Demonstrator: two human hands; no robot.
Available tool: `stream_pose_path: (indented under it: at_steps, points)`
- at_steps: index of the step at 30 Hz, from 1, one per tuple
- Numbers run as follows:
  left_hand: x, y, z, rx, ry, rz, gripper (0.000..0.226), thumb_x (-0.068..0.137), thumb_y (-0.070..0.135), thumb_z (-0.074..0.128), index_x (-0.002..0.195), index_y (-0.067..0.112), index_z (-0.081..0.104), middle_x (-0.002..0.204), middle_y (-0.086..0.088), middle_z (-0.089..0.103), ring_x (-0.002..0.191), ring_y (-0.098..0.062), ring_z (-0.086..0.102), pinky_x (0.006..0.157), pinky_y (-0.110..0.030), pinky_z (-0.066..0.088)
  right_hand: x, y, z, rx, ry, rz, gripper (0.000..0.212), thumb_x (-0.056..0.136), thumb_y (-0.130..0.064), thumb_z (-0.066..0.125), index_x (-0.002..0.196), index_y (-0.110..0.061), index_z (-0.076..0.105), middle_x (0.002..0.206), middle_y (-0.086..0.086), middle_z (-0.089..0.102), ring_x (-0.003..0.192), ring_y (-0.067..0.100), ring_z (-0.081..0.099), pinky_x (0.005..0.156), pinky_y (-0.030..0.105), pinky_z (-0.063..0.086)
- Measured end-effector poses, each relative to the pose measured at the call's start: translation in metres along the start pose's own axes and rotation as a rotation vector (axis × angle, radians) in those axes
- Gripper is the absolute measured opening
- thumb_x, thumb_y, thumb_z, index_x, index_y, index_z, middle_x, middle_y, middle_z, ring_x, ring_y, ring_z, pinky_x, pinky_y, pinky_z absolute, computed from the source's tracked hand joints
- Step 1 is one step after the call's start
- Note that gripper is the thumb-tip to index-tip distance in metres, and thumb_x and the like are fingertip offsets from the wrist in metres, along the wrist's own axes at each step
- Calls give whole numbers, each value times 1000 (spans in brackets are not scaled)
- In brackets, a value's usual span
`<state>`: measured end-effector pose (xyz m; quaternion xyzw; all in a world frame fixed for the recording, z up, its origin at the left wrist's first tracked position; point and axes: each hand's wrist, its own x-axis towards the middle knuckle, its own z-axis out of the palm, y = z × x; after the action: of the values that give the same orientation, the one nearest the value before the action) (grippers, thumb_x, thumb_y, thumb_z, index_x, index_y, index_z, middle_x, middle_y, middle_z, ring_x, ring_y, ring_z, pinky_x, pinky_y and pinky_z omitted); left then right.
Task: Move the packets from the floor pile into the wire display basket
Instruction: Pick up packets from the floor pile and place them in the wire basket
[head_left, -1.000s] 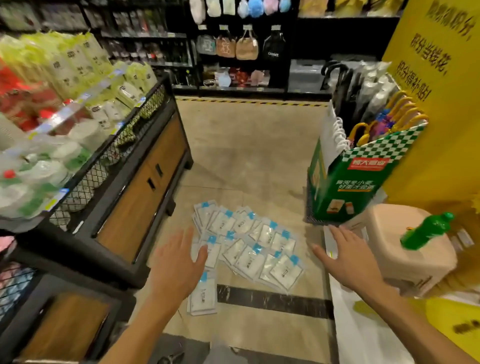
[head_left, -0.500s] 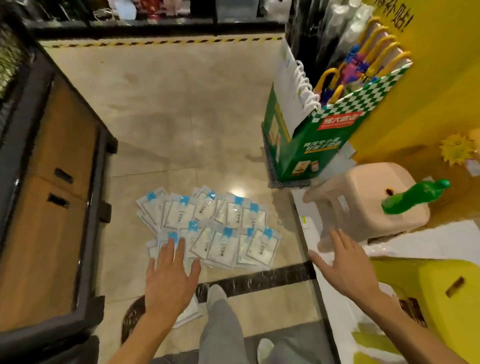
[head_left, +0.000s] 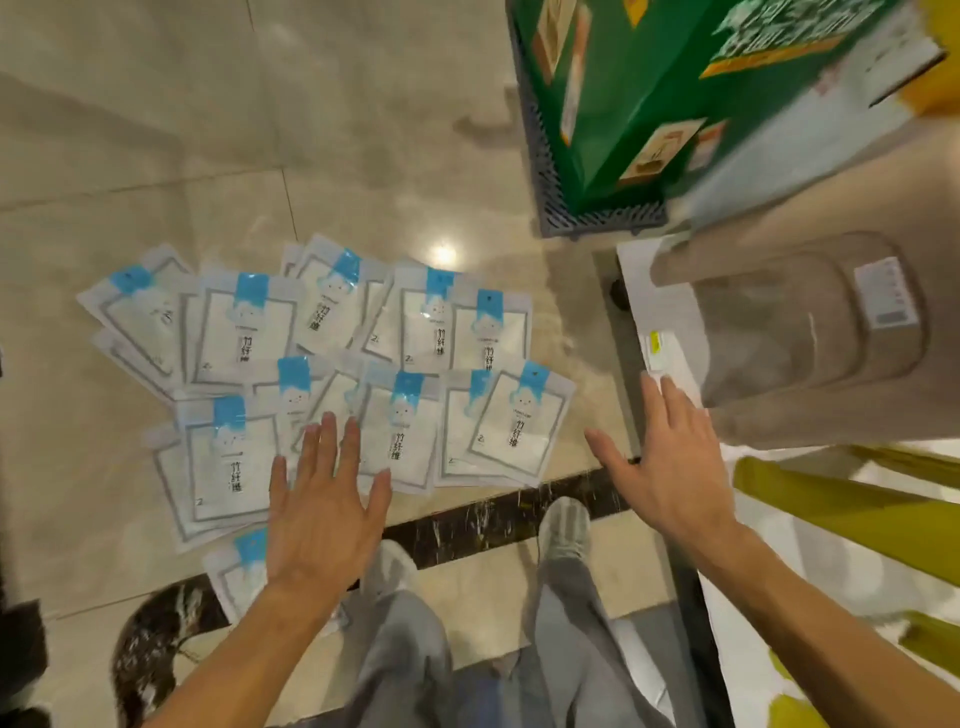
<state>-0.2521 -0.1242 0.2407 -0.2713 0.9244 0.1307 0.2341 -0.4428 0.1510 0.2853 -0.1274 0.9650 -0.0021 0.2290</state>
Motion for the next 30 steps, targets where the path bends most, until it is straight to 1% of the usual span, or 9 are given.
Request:
stream_pose_path:
  at_steps: [7,10,14,16,19,22,25,27,30]
  points:
    - [130,10,179,38,-19,24,74,100,61,1,163,22,-5,168,-2,-16,157,-16,-11,127,-49,-3,101,44,195,13,-34,33,106,89,-84,29,165,-13,8,172,14,11,159,29,8,128,47,6]
    - [175,14,248,29,15,49,81,98,64,4,164,17,2,170,-4,-8,158,-18,-6,127,-51,0,130,56,273,11,-52,87,116,86,-87,34,164,-7,1,172,18,2,159,29,2,128,45,4]
    - [218,20,322,42,35,109,88,96,70,5,163,13,7,171,-11,0,158,-27,-2,125,-60,2,162,61,358,68,-125,201,138,72,-99,26,161,0,-9,171,17,-11,159,26,-10,129,49,-1]
    - [229,21,346,94,66,127,95,94,78,7,163,12,1,170,-17,-3,157,-35,-7,121,-67,-1,172,61,389,186,-133,261,145,67,-102,33,161,0,-11,171,16,-15,158,26,-14,127,50,-8]
    - [232,23,358,135,76,139,100,91,84,12,163,16,-4,168,-22,-8,155,-41,-12,117,-74,-2,174,60,414,367,12,303,143,64,-90,53,163,-1,-1,172,15,-7,159,25,-10,125,48,-10]
    - [231,23,355,99,76,151,93,93,84,18,163,26,1,168,-22,-11,154,-42,-16,116,-74,-5,174,64,419,532,143,310,128,69,-68,78,161,-4,18,171,13,6,159,24,3,128,49,-1]
    - [231,27,344,-78,95,156,76,94,71,47,156,29,35,169,-21,-4,155,-39,-14,118,-69,-11,179,71,416,653,191,365,101,65,-52,92,144,-12,42,165,4,19,152,24,22,125,52,21]
    - [231,30,337,-232,148,132,55,87,54,72,130,21,62,169,-19,8,157,-34,-5,121,-60,-13,184,73,410,708,153,423,85,62,-49,94,126,-15,50,159,-4,24,146,19,27,123,49,29]
    - [227,33,329,-421,208,84,35,75,36,88,92,19,63,160,-10,33,150,-24,18,121,-43,2,187,73,392,905,102,481,70,65,-36,95,120,-18,56,144,-4,47,132,16,50,112,49,47]
